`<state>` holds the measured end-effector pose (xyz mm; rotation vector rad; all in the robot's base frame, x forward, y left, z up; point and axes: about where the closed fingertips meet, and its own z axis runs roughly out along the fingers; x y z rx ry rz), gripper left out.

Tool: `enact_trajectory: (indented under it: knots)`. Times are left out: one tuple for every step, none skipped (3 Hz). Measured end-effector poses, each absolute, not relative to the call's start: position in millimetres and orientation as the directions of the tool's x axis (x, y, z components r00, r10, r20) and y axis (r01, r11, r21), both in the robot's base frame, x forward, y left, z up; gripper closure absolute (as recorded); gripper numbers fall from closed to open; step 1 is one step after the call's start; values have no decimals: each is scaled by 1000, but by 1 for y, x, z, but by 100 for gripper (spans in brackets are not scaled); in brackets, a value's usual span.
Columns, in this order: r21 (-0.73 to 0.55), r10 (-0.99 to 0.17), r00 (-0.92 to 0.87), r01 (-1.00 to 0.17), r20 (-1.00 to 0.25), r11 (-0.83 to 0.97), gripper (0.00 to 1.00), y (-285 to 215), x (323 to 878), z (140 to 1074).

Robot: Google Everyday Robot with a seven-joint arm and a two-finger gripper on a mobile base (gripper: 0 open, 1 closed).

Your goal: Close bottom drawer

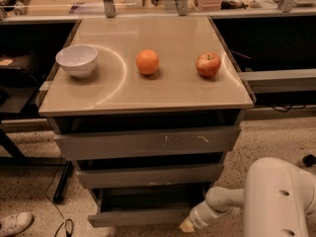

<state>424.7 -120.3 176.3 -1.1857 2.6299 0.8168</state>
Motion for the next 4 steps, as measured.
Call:
enact_trajectory:
  knots:
    - [419,-651,-679,-729,-340,541,12,-120,425,176]
    - [419,-651,-679,-729,-340,541,0,-120,425,176]
    - [419,-651,-679,-729,-340,541,0,-120,425,176]
    - [419,-651,-679,-729,-340,541,19,-120,425,176]
